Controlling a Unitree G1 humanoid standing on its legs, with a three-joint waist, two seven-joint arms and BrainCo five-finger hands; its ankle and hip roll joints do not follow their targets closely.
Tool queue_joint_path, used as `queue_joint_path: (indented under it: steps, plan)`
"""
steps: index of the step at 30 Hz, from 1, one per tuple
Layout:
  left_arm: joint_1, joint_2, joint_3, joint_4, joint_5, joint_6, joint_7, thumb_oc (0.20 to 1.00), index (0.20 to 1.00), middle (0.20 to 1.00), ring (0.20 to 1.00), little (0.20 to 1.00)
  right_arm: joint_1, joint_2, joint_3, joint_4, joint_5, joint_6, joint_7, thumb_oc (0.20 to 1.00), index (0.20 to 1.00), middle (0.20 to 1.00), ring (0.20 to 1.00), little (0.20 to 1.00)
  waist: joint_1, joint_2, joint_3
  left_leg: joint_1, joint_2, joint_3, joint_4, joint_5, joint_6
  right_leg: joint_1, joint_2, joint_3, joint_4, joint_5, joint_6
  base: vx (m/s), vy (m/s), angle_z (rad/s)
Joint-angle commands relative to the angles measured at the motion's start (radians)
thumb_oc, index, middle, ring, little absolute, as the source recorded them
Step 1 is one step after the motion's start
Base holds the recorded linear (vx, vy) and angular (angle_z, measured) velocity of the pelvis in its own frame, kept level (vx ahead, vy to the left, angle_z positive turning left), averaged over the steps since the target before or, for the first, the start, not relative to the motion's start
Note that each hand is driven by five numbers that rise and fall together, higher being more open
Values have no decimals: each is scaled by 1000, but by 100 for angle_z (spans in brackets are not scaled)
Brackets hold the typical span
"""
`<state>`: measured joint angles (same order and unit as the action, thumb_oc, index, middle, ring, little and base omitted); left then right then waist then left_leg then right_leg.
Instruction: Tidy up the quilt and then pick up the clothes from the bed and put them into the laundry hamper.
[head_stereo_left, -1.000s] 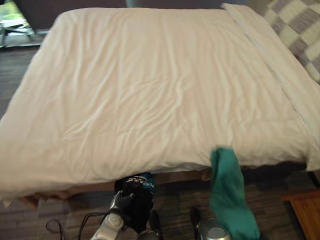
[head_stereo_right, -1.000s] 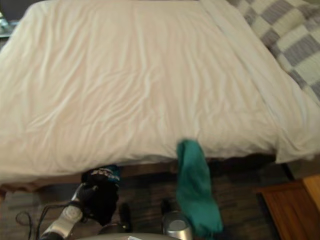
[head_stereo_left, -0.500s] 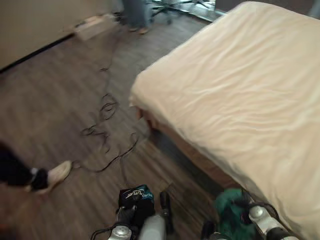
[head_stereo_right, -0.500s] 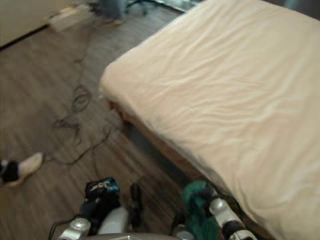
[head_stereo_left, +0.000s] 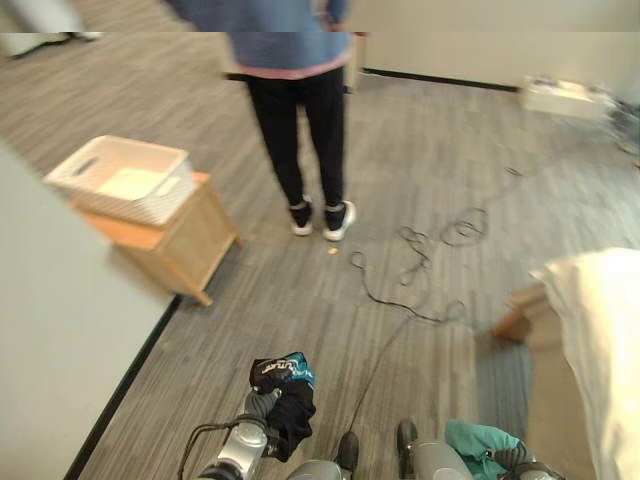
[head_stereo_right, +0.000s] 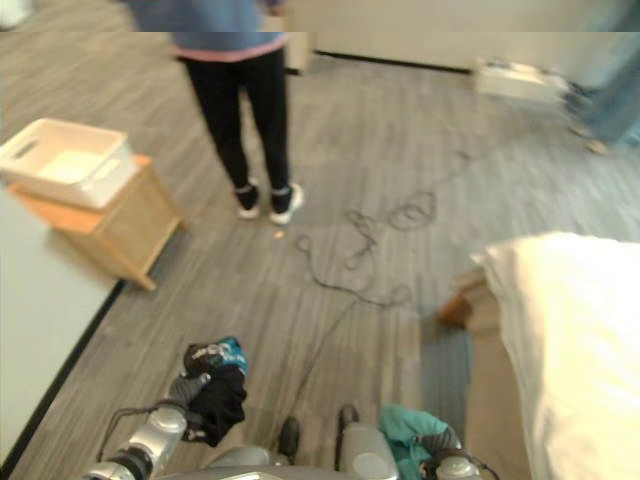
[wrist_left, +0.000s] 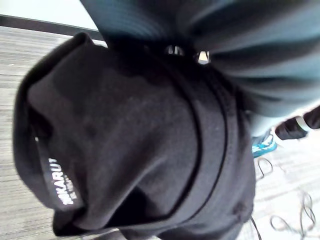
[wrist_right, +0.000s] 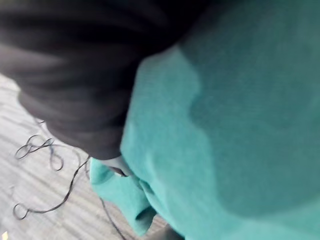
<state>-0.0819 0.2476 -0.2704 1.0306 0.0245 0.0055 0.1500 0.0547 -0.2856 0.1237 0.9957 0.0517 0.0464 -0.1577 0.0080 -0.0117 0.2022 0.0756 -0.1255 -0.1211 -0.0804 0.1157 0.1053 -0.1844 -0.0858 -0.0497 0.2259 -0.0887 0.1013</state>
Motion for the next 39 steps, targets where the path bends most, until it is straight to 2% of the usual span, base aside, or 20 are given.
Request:
queue_joint_path:
  steps: [1,3,4,9,12,13,16,17,18,20,23,24,26,30,31,32,33,35,37,39]
  plan:
    - [-17,-20,11,16,37,-15,0,200,200,200,200,200,-24,-29,-10,-38,21,-30,-13,200,200,200,200,200,10,42,4,-27,112,81,3,-130,-114,168,-10,-39,-154,12,53,79,-51,38]
    - [-5,-29,30,37,22,-16,-3,200,200,200,200,200,-29,-31,4,-23,2,-26,2,200,200,200,200,200,17,41,-17,-17,112,93,-2,-134,-117,198,-15,-47,-200,29,55,87,-28,-21]
    - [-80,-62,-82,176,133,-5,75,200,200,200,200,200,-95,5,111,216,-81,-18,-41,200,200,200,200,200,-38,-6,-41,19,68,9,-7,-178,-83,209,55,-9,-234,25,-10,33,-6,-33]
    - [-71,-39,-64,216,150,10,75,200,200,200,200,200,-117,8,114,199,-88,-20,-44,200,200,200,200,200,-34,4,-11,11,84,34,-7,-177,-80,93,63,-34,-56,12,15,14,-26,-4]
    - [-67,-30,-60,223,161,14,72,200,200,200,200,200,-112,13,118,193,-95,-17,-41,200,200,200,200,200,-30,3,-21,8,85,44,-7,-183,-81,107,51,-63,-102,8,11,119,-90,-27]
    - [-53,-30,-56,232,170,14,64,200,200,200,200,200,-101,14,131,195,-105,-20,-24,200,200,200,200,200,-28,3,-31,28,97,56,4,-185,-91,140,56,-63,-144,-4,-16,212,-111,-18]
    - [-55,-29,-56,222,176,9,58,200,200,200,200,200,-104,2,145,200,-118,-20,-16,200,200,200,200,200,-13,-1,-14,-35,89,93,189,-198,-115,186,50,-68,-201,-2,-26,127,-128,-24]
    - [-68,-29,-64,201,165,2,55,200,200,200,200,200,-119,-16,145,188,-110,-24,-22,200,200,200,200,200,16,-14,38,-192,102,111,463,-88,-157,236,42,-63,-242,0,-53,27,-179,-20]
    - [-70,-31,-66,192,155,4,56,200,200,200,200,200,-129,-21,143,181,-107,-20,-26,200,200,200,200,200,31,-19,64,-270,105,115,597,-46,-158,255,38,-65,-251,0,-67,106,-219,-12]
    - [-60,-39,-63,181,130,6,71,200,200,200,200,200,-149,-30,157,177,-115,-10,-39,200,200,200,200,200,55,-22,80,-377,76,135,672,-91,-141,299,43,-51,-287,-21,-64,277,-88,-2]
    - [-46,-46,-57,178,130,4,77,200,200,200,200,200,-149,-22,167,168,-121,-12,-45,200,200,200,200,200,83,-22,68,-418,81,170,559,-119,-137,346,39,-44,-311,-54,-49,425,6,-59]
    - [-28,-56,-59,191,152,3,69,200,200,200,200,200,-150,-26,165,164,-119,-23,-47,200,200,200,200,200,92,2,47,-405,128,245,300,-77,-140,377,52,-57,-313,-86,-31,573,81,-48]
    - [-12,-56,-52,208,166,7,64,200,200,200,200,200,-149,-29,165,167,-121,-28,-51,200,200,200,200,200,105,9,42,-411,155,330,104,-28,-153,423,50,-77,-313,-126,-17,653,87,-21]
    - [7,-48,-21,237,170,16,61,200,200,200,200,200,-146,-15,163,192,-145,-23,-42,200,200,200,200,200,101,-1,9,-359,145,358,45,22,-131,482,26,-91,-310,-136,4,562,75,26]
    - [8,-39,-13,251,176,23,56,200,200,200,200,200,-137,3,157,216,-153,-19,-38,200,200,200,200,200,111,-37,-14,-346,104,339,82,7,-97,471,-10,-86,-179,-98,35,451,55,1]
    - [8,-39,-13,251,176,23,56,200,200,200,200,200,-138,3,157,217,-153,-20,-38,200,200,200,200,200,112,-36,-17,-351,106,340,84,7,-97,466,-9,-84,-177,-97,35,847,169,9]
    - [6,-28,-18,255,197,31,45,200,200,200,200,200,-138,5,149,237,-158,-11,-29,200,200,200,200,200,110,-58,-23,-305,63,334,91,-40,-60,413,-48,-84,30,30,93,593,194,27]
    - [3,-16,-31,244,211,37,41,200,200,200,200,200,-144,3,142,226,-150,-12,-27,200,200,200,200,200,81,-43,-13,-208,42,310,68,-85,-26,309,-60,-59,284,181,105,583,193,52]
    - [-6,-11,-49,239,222,39,35,200,200,200,200,200,-158,-3,142,215,-148,-13,-25,200,200,200,200,200,60,-14,-4,-148,51,287,41,-99,-16,226,-51,-49,396,196,95,413,104,60]
    - [-45,1,-101,216,270,41,25,200,200,200,200,200,-174,-6,143,188,-138,-18,-26,200,200,200,200,200,8,27,21,-51,66,229,1,-120,-15,76,-12,-40,487,101,62,598,83,82]
